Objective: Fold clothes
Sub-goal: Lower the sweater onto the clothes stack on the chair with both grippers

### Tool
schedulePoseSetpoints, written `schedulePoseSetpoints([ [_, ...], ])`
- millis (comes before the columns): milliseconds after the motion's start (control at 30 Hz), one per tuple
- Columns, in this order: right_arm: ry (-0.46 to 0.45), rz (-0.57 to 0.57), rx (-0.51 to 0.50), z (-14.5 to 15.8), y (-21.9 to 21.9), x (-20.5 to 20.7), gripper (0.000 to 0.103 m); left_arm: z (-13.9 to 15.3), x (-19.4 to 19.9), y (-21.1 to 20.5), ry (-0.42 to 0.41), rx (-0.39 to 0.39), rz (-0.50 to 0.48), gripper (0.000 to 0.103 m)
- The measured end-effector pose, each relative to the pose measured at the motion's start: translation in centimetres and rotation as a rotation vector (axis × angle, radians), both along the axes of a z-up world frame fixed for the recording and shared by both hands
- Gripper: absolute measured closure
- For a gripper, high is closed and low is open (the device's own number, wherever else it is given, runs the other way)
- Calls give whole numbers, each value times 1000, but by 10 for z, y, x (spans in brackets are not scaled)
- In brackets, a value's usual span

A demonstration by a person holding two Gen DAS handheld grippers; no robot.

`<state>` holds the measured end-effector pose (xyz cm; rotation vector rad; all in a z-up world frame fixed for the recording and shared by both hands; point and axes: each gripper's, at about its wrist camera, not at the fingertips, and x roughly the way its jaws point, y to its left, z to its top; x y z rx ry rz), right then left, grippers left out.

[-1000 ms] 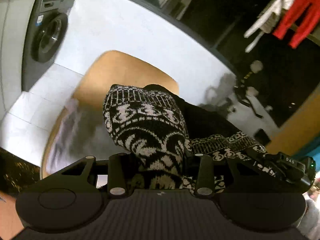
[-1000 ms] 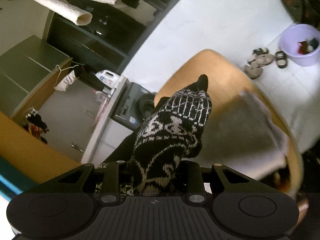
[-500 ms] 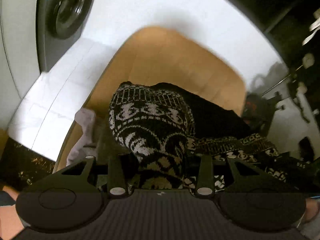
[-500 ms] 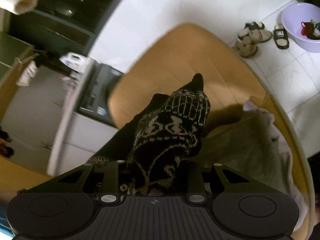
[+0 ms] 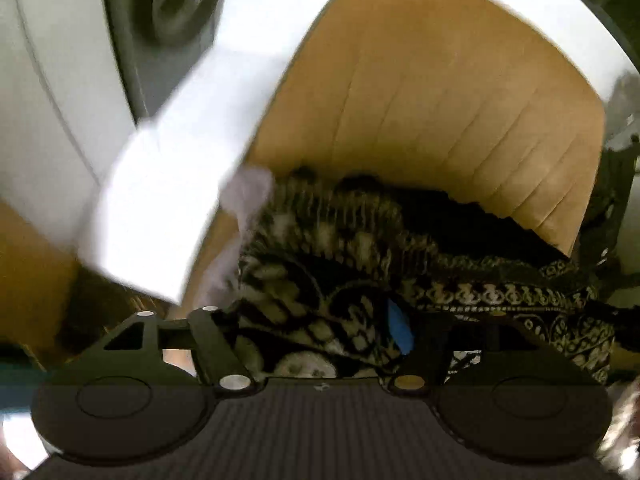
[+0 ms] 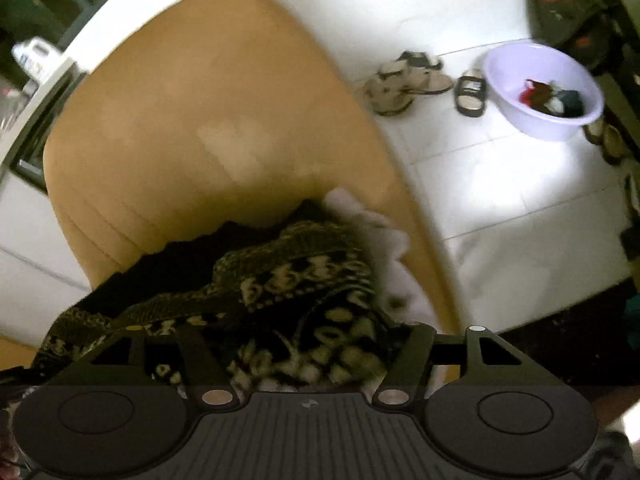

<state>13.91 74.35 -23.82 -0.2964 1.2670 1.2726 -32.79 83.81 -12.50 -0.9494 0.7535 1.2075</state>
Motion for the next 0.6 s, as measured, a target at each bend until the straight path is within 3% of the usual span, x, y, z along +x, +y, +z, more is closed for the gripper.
schedulePoseSetpoints([
  [100, -42, -8, 7, 13, -21, -3, 46, 29, -1, -11, 39, 104, -16, 23],
  [167, -132, -17, 11, 23, -34, -8, 47, 44, -1, -21, 42, 154, -14, 20],
  [233, -229, -58, 24, 33, -44, -9, 44, 49, 4, -31, 25, 179, -40, 20],
  [333, -271, -37, 95, 45, -49, -20, 38, 43, 21, -46, -13, 157, -135, 9],
  [400, -232, 28, 123, 44, -48, -32, 35, 21, 30, -51, -4, 88, -192, 9],
  [467, -147, 66, 132, 36, -44, -40, 35, -1, 34, -54, 34, 53, -190, 9],
  [533, -57, 39, 103, 18, -40, -40, 30, -19, 34, -53, 47, 36, -172, 9],
  [600, -72, 9, 28, -3, -34, -39, 31, -35, 30, -48, 46, 30, -145, 6],
])
